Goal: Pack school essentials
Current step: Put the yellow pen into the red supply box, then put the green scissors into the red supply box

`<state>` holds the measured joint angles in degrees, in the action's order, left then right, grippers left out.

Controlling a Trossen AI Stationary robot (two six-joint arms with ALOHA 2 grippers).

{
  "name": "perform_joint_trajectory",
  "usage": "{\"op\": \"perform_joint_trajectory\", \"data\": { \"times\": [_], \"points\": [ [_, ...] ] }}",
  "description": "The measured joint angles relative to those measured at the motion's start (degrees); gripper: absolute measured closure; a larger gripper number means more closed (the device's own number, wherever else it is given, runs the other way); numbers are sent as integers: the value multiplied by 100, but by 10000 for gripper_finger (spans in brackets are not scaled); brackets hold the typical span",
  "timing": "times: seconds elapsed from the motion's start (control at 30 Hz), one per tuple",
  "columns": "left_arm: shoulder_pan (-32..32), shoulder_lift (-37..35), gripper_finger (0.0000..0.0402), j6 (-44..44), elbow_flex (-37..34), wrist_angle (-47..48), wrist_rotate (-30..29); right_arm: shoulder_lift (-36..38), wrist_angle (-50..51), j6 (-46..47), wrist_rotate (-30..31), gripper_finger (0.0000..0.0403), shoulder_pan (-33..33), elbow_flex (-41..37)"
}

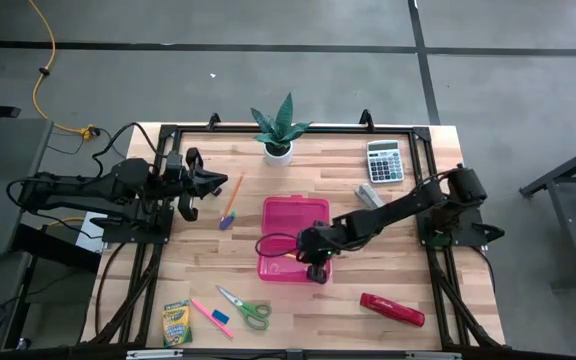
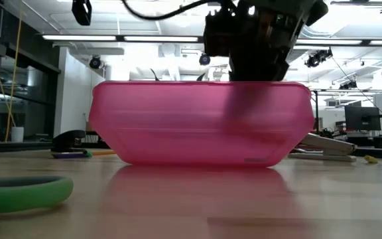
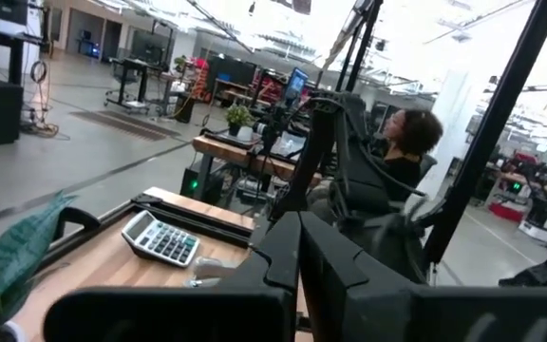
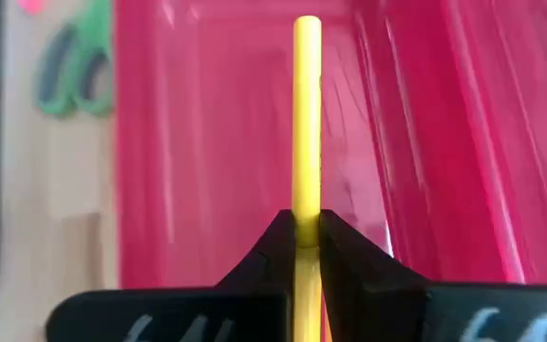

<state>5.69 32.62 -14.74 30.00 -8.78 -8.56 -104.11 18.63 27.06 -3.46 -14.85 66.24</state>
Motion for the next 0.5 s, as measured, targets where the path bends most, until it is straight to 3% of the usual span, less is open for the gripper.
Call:
{"op": "perform_joint_trajectory", "data": {
  "times": [0.2, 0.37, 0.5],
  "points": [
    [0, 0, 401, 42, 0, 0, 0, -245, 270, 353, -6, 348, -116, 398],
    [0, 0, 401, 39, 0, 2, 23, -251, 651, 400, 122, 274, -144, 705],
    [-2, 0, 401, 11, 2, 0, 35, -251, 1598, 220, 278, 212, -129, 1173]
  ]
}}
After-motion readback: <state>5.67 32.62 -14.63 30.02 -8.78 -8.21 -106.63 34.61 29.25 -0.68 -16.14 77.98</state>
